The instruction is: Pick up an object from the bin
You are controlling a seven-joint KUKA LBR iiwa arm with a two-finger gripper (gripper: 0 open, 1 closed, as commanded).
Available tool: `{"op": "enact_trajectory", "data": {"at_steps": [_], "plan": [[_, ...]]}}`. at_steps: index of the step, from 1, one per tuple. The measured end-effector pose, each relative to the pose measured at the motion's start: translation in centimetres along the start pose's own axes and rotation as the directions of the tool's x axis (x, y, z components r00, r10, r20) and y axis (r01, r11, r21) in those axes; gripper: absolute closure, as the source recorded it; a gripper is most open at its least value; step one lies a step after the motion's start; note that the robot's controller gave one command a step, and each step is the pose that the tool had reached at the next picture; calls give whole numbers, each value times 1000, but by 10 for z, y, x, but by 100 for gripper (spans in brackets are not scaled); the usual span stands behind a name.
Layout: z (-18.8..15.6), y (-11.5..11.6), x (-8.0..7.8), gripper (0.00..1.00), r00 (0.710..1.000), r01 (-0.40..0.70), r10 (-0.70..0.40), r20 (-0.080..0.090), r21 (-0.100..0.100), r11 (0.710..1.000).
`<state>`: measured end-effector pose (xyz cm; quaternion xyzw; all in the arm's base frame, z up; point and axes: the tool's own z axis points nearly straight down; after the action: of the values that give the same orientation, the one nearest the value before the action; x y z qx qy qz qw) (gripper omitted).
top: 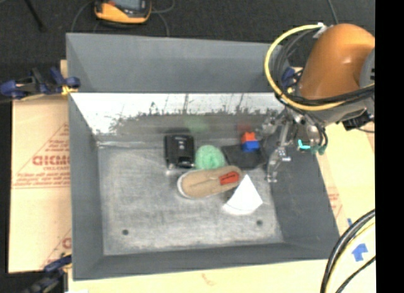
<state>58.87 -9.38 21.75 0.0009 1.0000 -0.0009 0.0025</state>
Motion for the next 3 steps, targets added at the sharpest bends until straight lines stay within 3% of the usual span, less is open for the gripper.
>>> {"op": "enact_trajectory", "data": {"at_steps": [2,3], "plan": [[1,0,0,0,1000,1,-1,0,0,1000],[44,-7,-1,0,998,63,-63,-5,-2,998]]}}
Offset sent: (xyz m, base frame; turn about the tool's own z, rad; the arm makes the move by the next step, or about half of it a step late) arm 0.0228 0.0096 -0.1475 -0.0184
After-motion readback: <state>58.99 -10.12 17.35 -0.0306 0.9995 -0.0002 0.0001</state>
